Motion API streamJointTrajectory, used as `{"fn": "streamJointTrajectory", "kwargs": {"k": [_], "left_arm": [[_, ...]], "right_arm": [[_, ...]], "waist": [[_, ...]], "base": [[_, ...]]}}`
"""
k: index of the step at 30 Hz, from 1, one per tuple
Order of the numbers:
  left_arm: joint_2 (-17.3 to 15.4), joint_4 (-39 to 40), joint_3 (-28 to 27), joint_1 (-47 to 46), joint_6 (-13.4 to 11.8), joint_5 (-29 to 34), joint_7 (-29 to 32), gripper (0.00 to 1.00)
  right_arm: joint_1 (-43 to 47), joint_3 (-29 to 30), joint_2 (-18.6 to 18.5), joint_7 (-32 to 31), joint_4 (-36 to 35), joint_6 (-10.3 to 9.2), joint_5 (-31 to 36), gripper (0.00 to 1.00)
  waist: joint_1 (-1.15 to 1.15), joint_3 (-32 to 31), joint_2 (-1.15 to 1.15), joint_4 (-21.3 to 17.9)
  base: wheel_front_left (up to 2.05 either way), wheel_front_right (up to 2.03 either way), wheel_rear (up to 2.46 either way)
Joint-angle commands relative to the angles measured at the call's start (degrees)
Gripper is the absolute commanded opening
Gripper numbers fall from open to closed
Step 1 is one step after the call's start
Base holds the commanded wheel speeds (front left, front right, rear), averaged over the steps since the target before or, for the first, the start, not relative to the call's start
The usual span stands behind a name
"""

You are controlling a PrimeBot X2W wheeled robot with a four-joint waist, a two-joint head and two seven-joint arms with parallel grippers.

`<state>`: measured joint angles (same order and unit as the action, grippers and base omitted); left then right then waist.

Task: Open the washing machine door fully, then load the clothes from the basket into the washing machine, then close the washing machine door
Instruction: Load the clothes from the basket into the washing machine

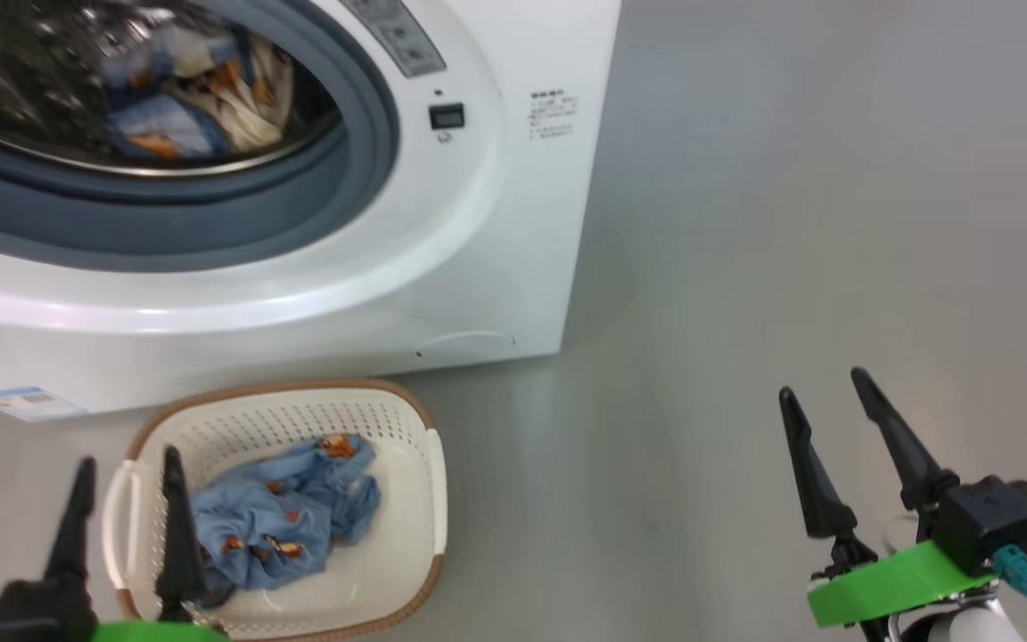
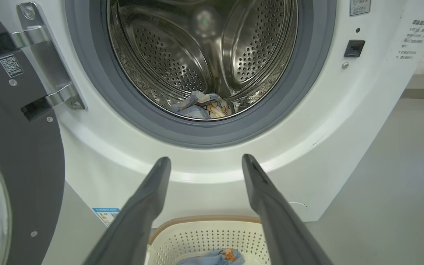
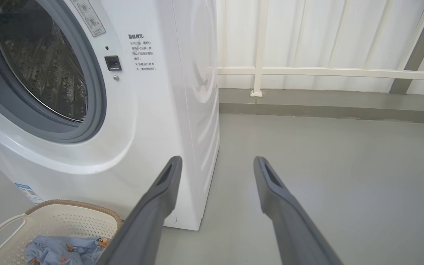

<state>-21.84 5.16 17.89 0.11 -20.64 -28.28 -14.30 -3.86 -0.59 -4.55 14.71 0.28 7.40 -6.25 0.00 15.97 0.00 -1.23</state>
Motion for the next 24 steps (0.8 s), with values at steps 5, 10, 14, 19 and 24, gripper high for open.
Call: {"fn": "streamJointTrajectory", "kwargs": {"k": [5, 10, 14, 19, 24], "left_arm": [[0.07, 0.12, -2.09, 1.94, 2.06, 1.78, -0.68, 1.0], [1.33, -0.41, -2.21, 4.1, 3.99, 3.19, -0.69, 1.0], [2.24, -0.81, -2.65, 5.29, 5.28, 3.61, -0.69, 1.0], [3.25, -1.71, -3.12, 6.46, 6.45, 3.84, -0.69, 1.0], [3.8, -2.34, -3.55, 6.62, 7.29, 4.4, -0.69, 1.0]], "right_arm": [[2.55, -1.5, -0.31, -0.83, -2.01, 0.09, 0.88, 1.0], [4.93, -1.29, -0.12, -1.78, -3.06, 0.09, 1.18, 1.0], [6.93, -1.25, 0.18, -2.48, -4.05, 0.09, 1.21, 1.0], [8.64, -1.57, 0.29, -3.56, -5.03, 0.09, 1.36, 1.0], [9.64, -1.4, 0.35, -4.36, -5.96, 0.09, 1.53, 1.0]], "waist": [[0.0, -5.79, 0.0, 2.34], [0.0, -8.4, 0.0, 2.79], [0.0, -10.0, 0.0, 3.02], [0.0, -11.98, 0.0, 2.77], [0.0, -13.25, 0.0, 2.92]], "base": [[0.0, 0.0, 0.0], [0.0, 0.0, 0.0], [0.0, 0.0, 0.0], [0.0, 0.0, 0.0], [0.0, 0.0, 0.0]]}}
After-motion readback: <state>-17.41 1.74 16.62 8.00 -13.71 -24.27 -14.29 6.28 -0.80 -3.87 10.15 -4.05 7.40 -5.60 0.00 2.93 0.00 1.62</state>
